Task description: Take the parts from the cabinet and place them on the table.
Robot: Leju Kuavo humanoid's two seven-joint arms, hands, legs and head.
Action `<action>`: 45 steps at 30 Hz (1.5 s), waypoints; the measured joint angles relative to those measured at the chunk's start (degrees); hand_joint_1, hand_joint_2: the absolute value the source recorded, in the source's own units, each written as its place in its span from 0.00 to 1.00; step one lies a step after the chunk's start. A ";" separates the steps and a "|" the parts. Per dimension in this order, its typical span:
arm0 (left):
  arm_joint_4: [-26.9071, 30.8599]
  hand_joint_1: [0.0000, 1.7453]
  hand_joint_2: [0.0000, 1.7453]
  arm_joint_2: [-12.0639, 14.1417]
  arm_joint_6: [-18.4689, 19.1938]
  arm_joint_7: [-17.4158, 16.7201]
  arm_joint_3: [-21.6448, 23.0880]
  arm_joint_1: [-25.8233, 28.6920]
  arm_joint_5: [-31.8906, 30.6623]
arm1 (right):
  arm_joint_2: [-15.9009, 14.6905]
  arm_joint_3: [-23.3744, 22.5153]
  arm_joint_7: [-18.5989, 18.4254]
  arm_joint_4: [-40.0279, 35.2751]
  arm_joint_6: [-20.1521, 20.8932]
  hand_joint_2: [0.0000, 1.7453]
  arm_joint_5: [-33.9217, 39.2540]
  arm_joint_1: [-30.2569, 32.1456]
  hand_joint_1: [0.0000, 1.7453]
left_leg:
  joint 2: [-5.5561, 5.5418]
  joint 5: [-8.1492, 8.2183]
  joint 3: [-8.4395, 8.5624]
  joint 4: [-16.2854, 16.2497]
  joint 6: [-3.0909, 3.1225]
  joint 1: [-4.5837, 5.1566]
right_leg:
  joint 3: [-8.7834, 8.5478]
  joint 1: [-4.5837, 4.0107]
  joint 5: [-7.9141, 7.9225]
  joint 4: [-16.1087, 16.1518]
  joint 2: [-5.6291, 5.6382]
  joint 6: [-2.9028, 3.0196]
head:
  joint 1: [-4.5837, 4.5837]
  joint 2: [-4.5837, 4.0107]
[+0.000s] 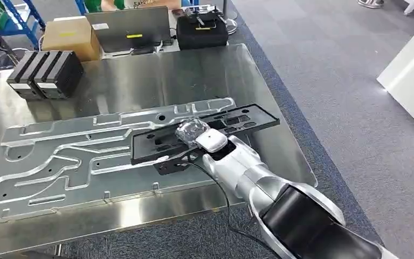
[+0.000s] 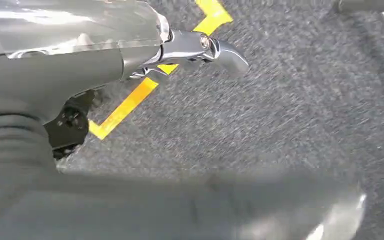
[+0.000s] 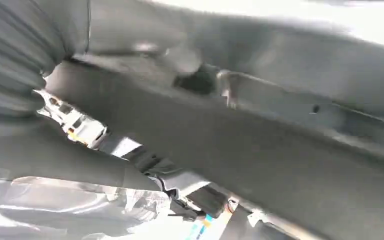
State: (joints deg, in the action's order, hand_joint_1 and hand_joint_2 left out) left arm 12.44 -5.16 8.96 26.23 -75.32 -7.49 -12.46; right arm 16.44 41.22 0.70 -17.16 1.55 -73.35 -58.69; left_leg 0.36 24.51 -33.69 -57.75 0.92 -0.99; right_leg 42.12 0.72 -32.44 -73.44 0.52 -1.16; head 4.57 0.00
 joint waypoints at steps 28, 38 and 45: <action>-0.22 0.00 0.00 -0.17 1.99 1.81 0.92 0.16 0.02 | -2.60 -10.73 10.90 -9.08 -27.11 0.00 8.27 2.58 0.00 | -0.21 0.13 -0.33 -0.46 -0.36 -0.18 | -6.01 -0.08 5.15 11.86 -0.22 -0.08 | 0.00 0.00; -0.24 0.00 0.00 0.00 2.75 4.37 -0.18 1.33 0.02 | -17.27 -27.01 25.47 -52.15 -41.46 0.00 32.16 26.74 0.00 | -1.66 0.57 -0.02 -0.64 0.19 0.80 | -7.34 -1.13 7.03 14.91 -0.89 1.66 | 0.02 0.00; -0.22 0.00 0.00 0.09 0.85 4.61 -3.32 3.19 0.13 | -23.28 -58.94 38.47 -76.81 -36.52 0.00 53.75 52.80 0.00 | -0.95 5.93 -0.84 -5.05 -1.42 0.71 | -8.30 -0.47 8.22 16.68 -1.74 2.22 | 0.00 0.00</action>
State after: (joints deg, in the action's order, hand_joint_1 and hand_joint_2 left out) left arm 12.22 -5.07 9.81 30.84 -78.64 -4.30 -12.33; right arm -6.84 -17.72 39.17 -93.97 -34.97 -19.60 -5.89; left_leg -0.59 30.43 -34.53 -62.79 -0.50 -0.28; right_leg 33.81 0.24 -24.21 -56.76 -1.22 1.06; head 4.57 0.00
